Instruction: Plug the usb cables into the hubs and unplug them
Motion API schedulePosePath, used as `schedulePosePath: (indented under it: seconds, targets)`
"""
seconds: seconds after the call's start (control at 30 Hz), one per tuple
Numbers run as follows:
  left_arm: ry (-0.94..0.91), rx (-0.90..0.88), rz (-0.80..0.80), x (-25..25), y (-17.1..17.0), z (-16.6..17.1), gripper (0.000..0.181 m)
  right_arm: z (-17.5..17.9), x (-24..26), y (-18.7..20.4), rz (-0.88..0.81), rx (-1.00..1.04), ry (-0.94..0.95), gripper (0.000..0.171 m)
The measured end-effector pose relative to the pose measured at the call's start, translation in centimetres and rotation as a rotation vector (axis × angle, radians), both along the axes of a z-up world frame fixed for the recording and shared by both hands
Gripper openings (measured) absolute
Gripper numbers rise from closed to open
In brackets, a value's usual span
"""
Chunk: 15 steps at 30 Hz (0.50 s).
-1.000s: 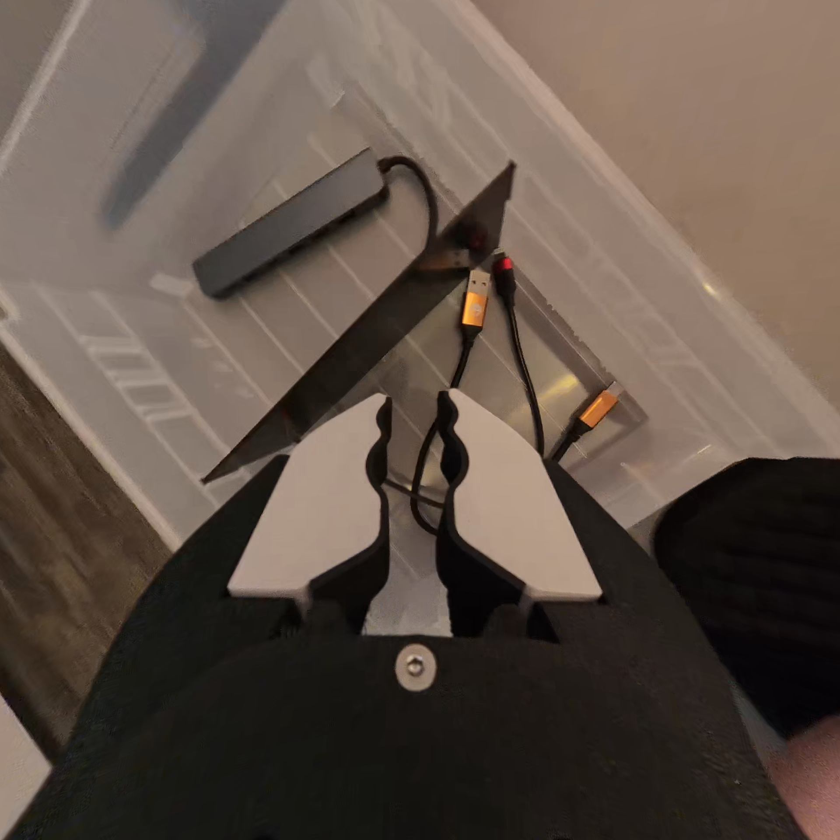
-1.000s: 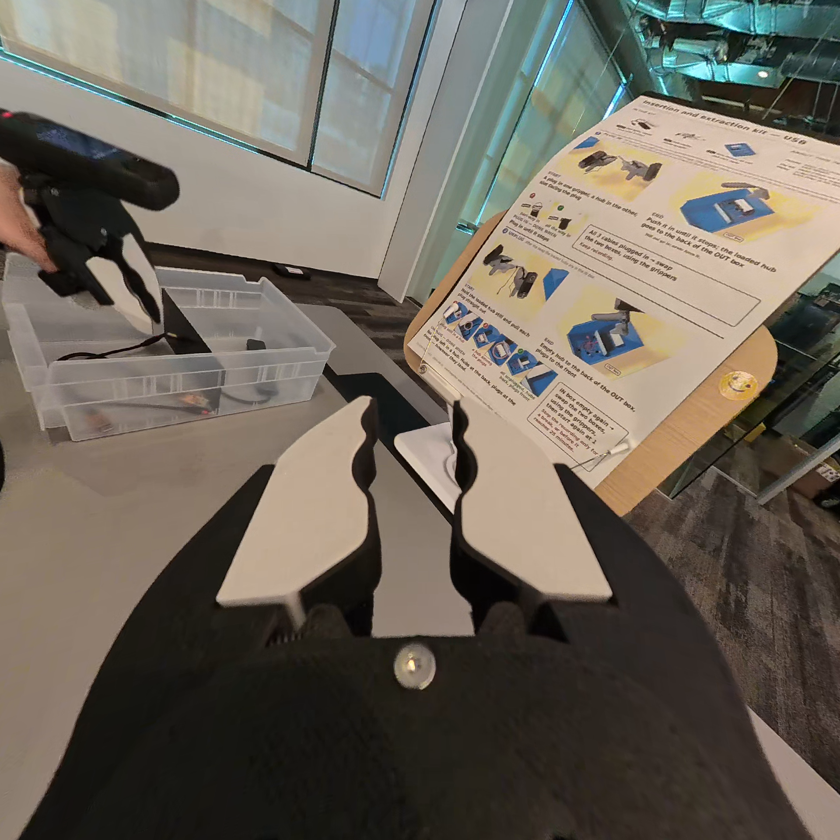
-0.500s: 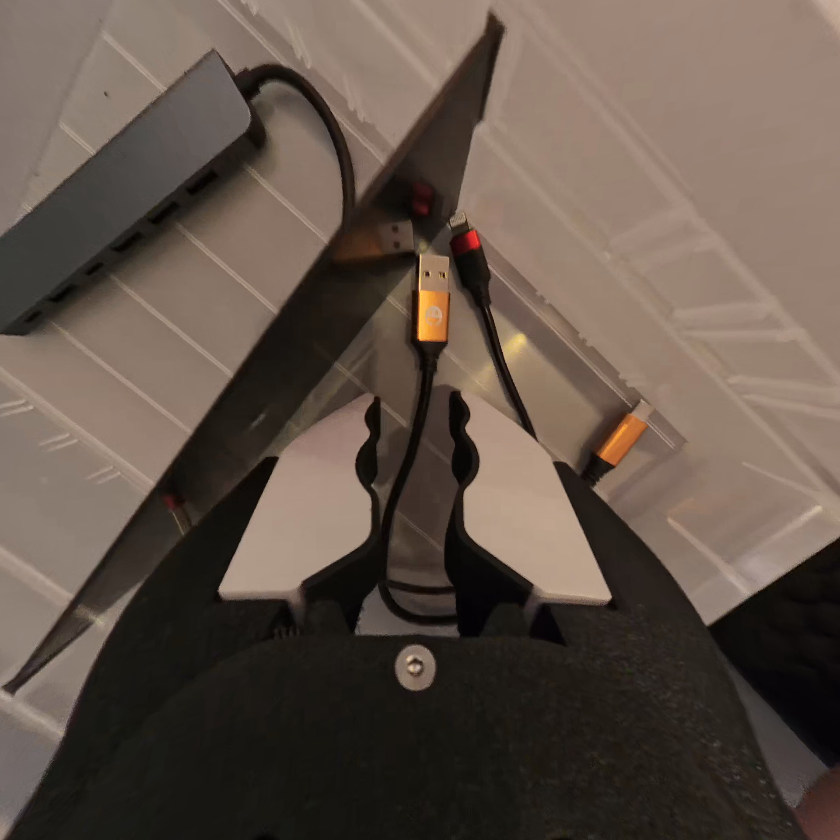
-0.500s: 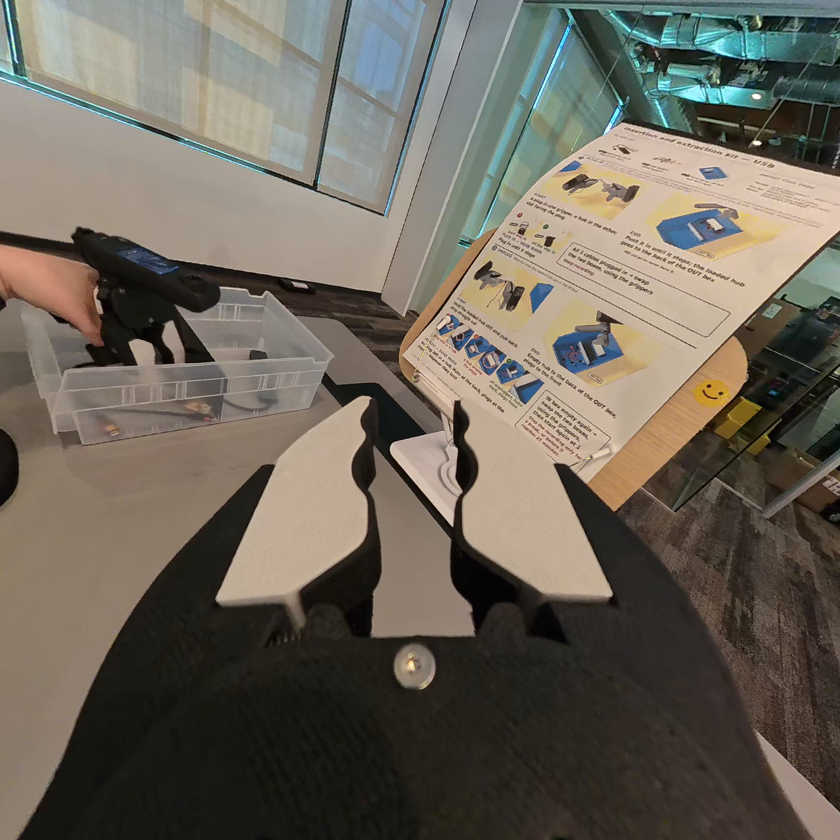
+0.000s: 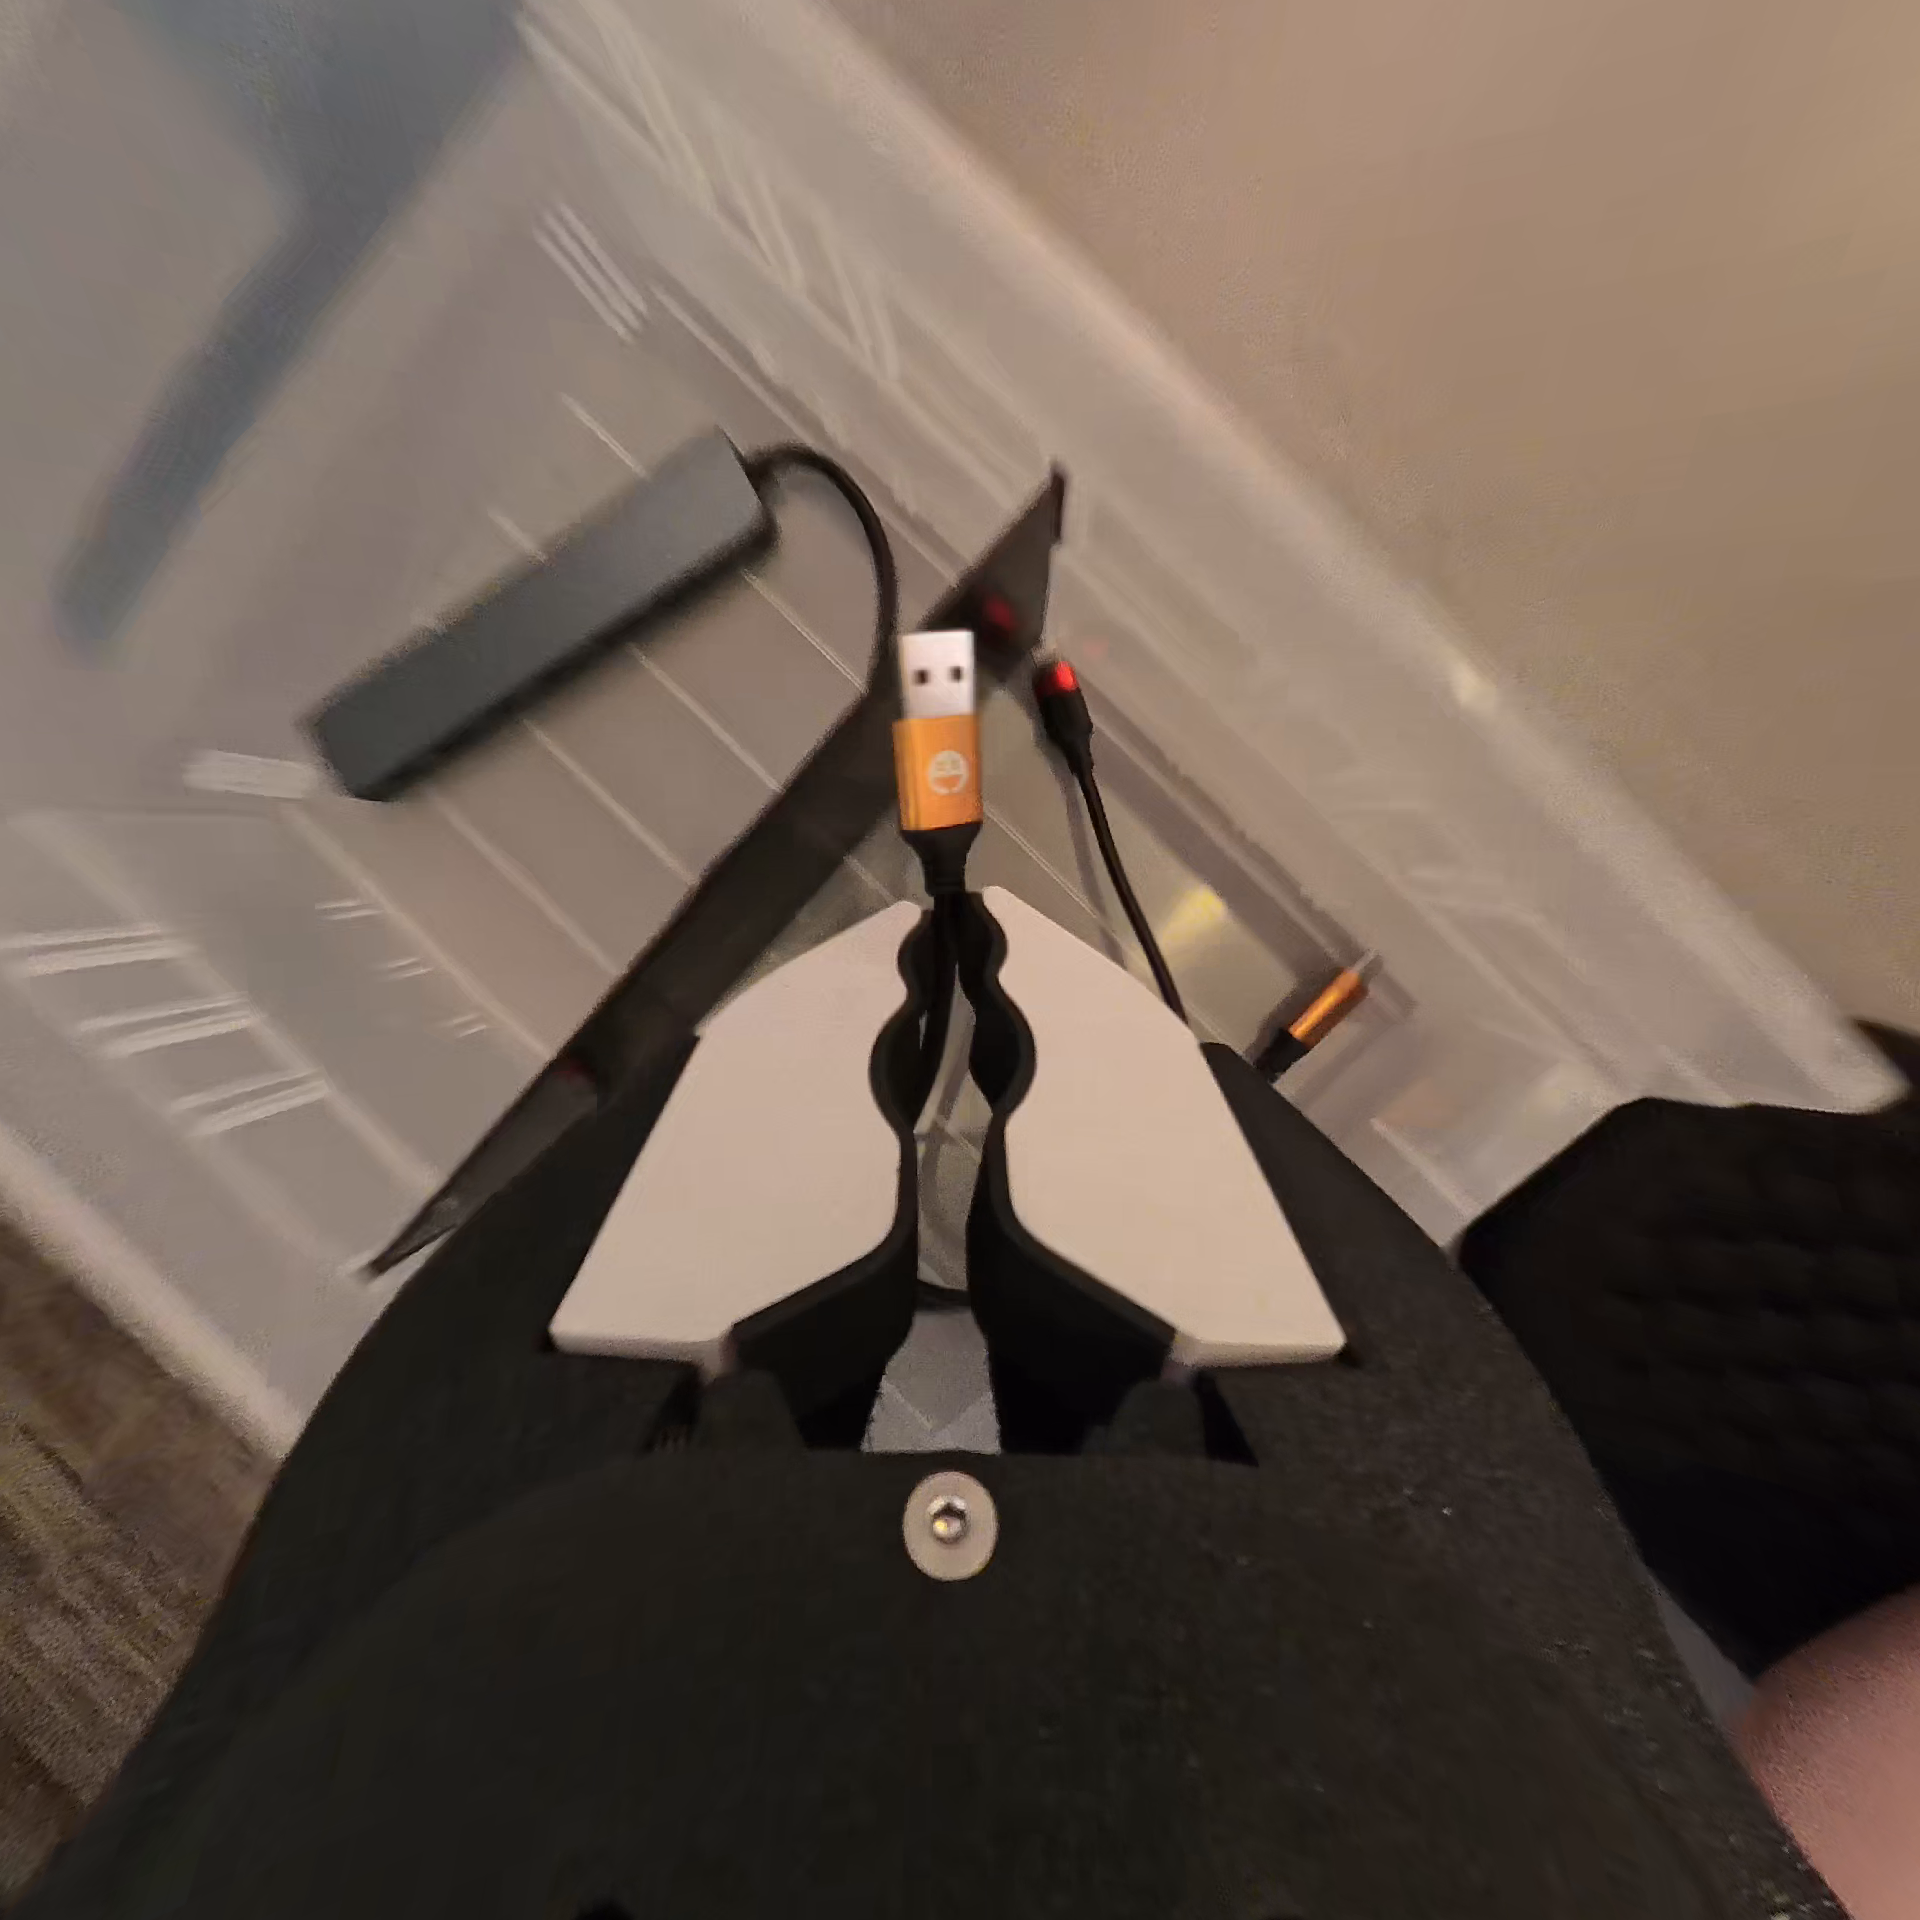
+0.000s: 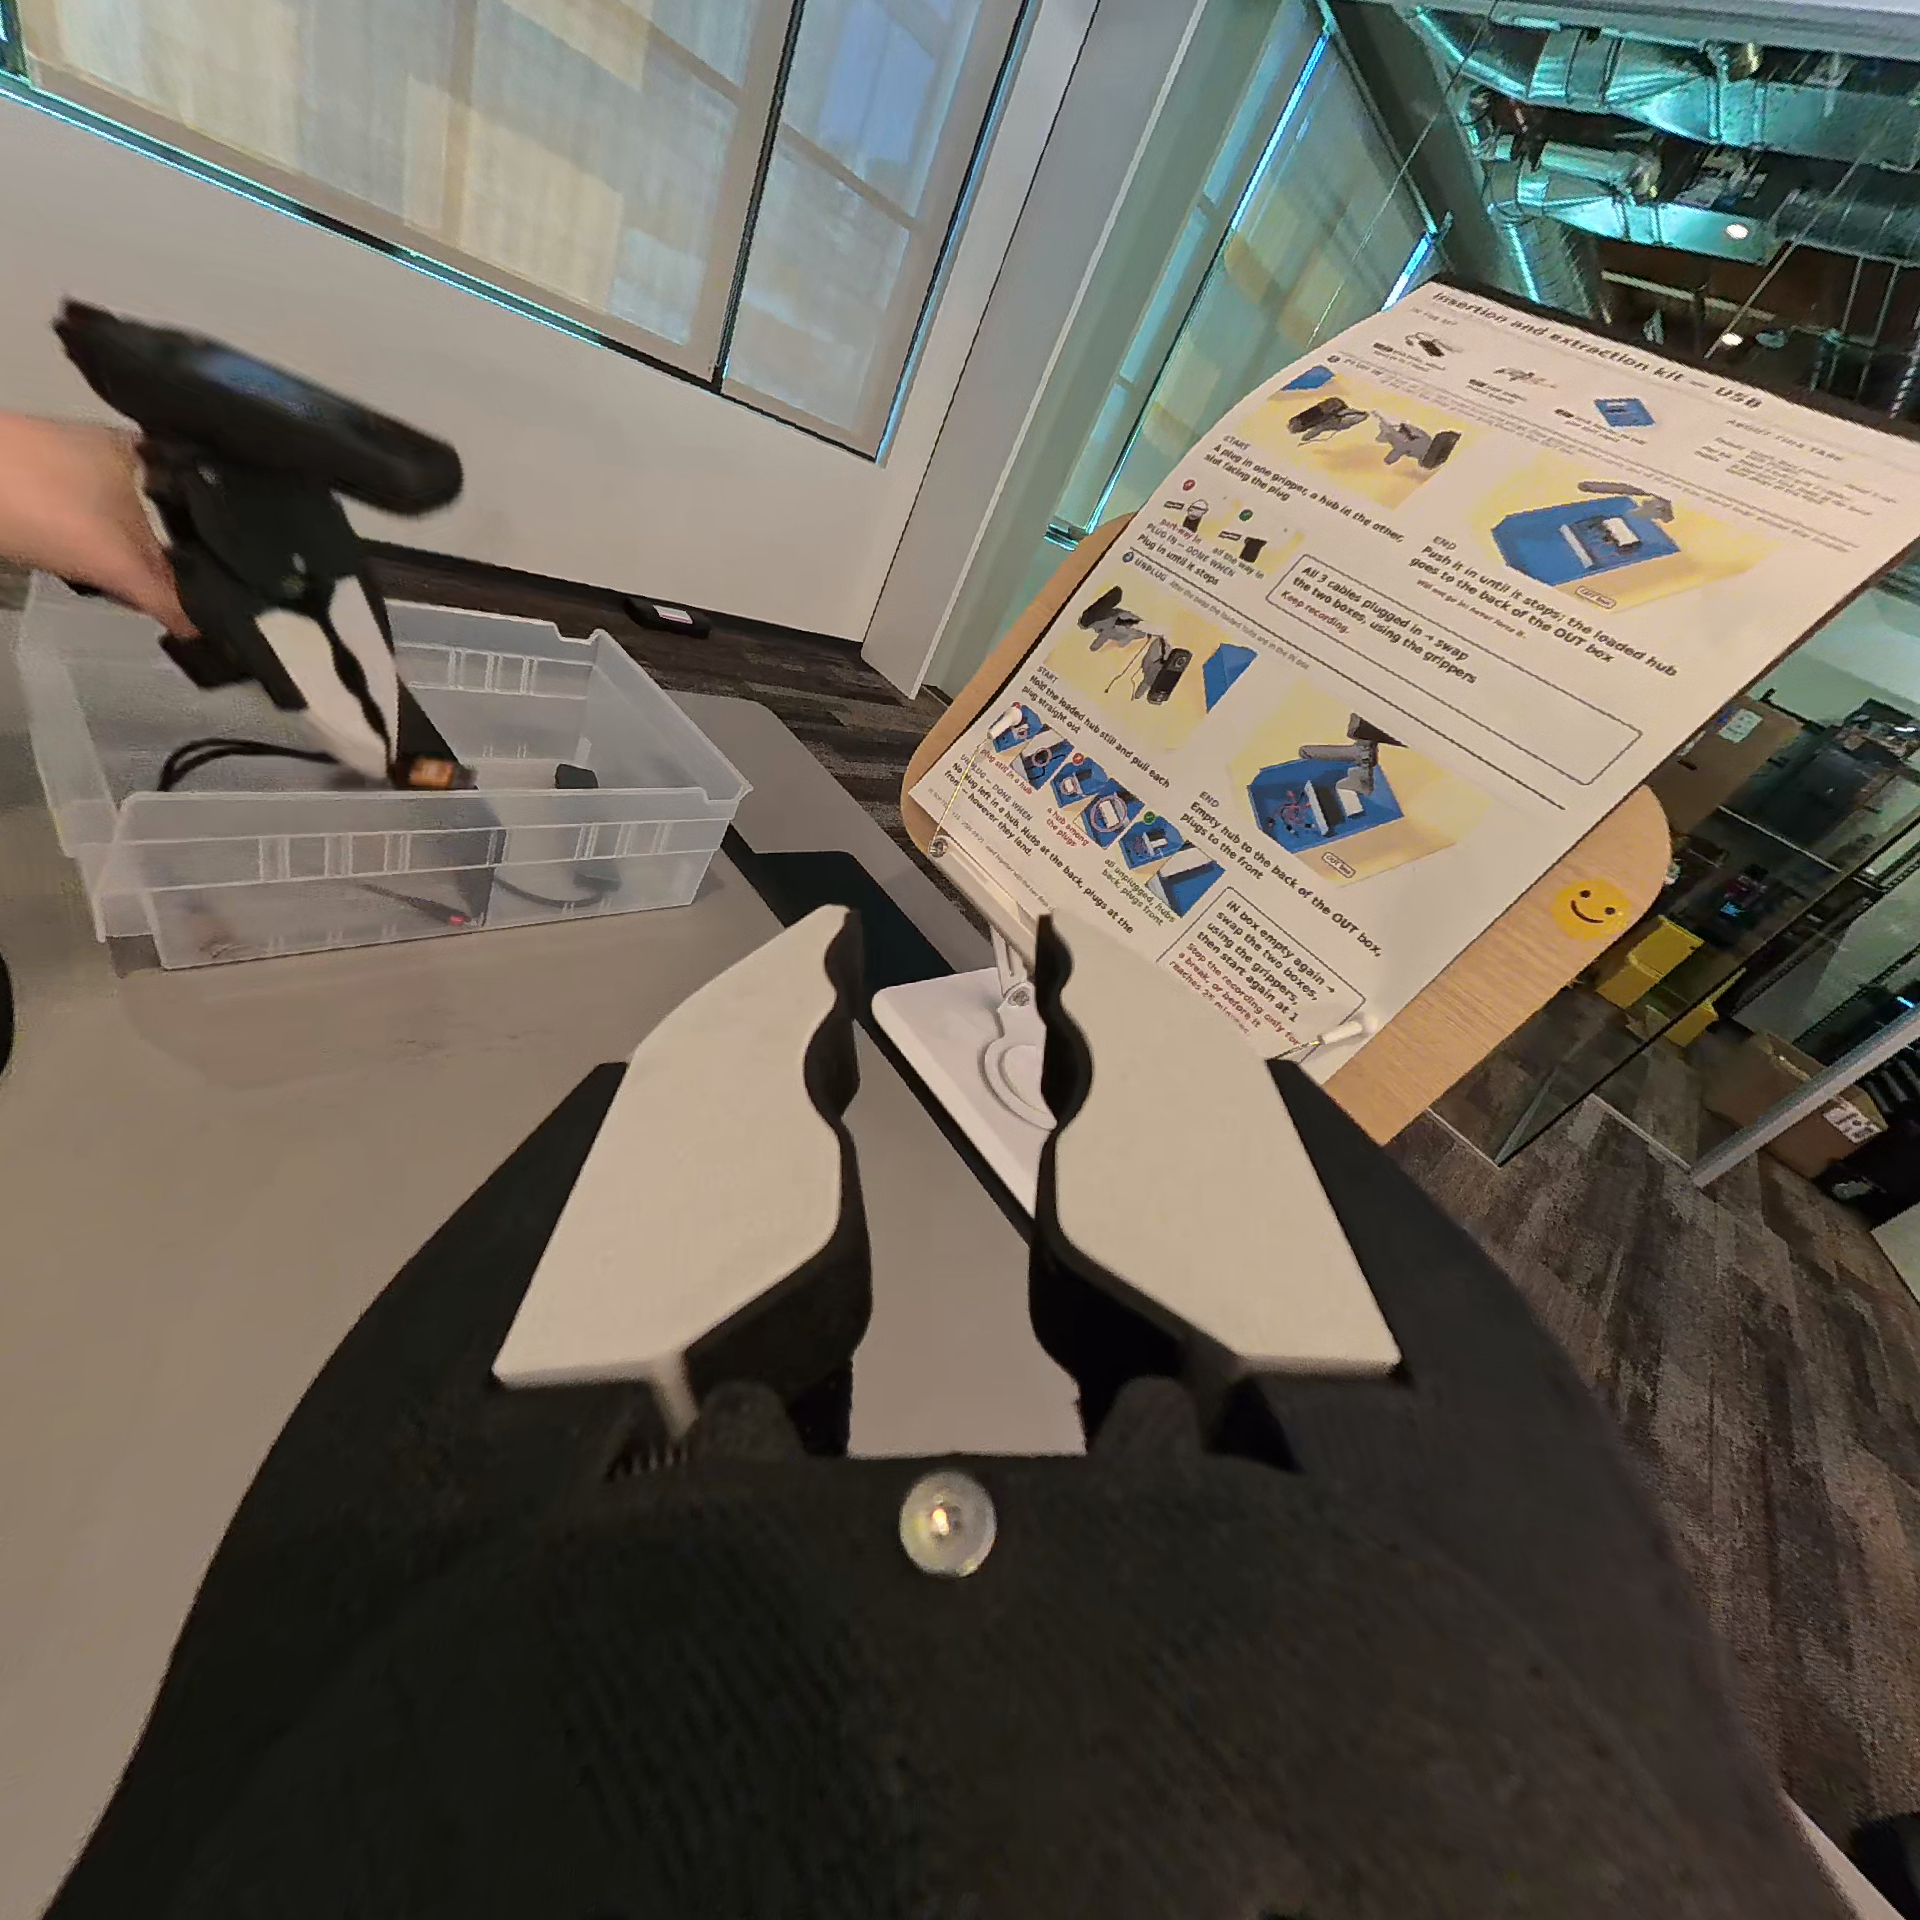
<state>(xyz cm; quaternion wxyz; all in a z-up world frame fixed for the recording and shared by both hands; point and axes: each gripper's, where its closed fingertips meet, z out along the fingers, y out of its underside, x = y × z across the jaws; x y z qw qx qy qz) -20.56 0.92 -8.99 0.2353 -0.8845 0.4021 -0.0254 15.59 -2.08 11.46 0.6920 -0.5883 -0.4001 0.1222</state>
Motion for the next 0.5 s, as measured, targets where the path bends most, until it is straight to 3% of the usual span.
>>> schedulePosePath:
  seconds: [0.2,0.5]
  targets:
    - [-0.132,0.459,0.068,1.5,-0.4,12.6,0.004,0.3,0.2,-0.1,0.002,0.008,0.014,0.032]
    - [-0.241,0.891,0.12,5.8,-5.0,24.9,0.004,0.0,-1.3,-0.6,0.024,0.031,-0.033,0.032]
